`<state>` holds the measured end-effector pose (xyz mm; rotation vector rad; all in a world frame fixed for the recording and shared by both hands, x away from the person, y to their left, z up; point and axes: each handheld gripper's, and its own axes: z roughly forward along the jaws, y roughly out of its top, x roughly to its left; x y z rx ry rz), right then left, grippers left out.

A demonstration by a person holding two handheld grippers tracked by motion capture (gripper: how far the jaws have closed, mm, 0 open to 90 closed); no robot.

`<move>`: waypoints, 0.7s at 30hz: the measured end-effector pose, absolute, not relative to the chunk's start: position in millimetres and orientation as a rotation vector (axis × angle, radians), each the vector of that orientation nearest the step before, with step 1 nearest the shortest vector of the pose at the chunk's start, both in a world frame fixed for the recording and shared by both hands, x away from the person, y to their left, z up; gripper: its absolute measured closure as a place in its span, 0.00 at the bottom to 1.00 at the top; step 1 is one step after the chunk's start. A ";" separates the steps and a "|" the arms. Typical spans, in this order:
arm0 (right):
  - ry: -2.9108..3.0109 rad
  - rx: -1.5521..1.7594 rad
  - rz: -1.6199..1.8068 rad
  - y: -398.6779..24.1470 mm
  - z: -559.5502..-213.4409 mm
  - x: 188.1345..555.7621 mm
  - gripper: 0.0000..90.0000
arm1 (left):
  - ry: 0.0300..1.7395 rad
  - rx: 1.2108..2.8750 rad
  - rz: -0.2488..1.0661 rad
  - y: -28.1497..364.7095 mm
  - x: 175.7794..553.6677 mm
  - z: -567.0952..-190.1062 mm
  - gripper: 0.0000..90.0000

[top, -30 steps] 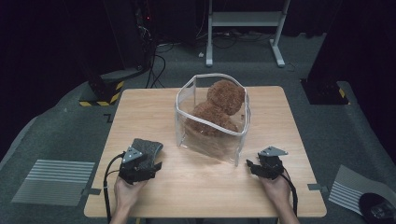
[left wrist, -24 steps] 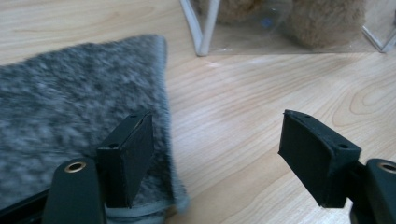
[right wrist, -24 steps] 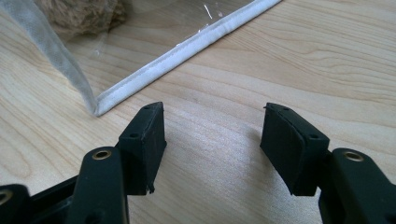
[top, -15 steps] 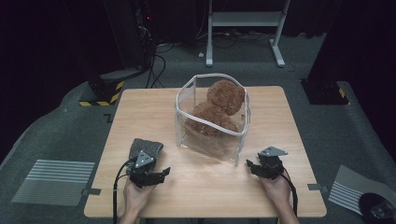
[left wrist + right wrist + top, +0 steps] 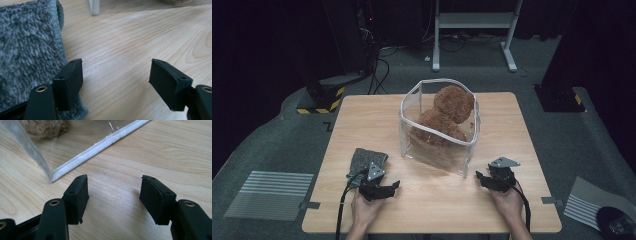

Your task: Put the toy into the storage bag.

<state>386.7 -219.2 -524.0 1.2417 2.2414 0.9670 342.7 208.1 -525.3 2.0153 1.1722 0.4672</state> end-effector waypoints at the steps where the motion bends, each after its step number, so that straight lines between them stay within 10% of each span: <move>1: 2.241 1.242 0.967 -219.2 -524.0 386.7 0.44 | 1.171 2.017 0.471 207.6 343.7 -526.8 0.30; 21: 2.237 1.245 0.962 -218.8 -524.0 386.0 0.44 | 1.179 2.043 0.527 201.4 350.8 -528.4 0.26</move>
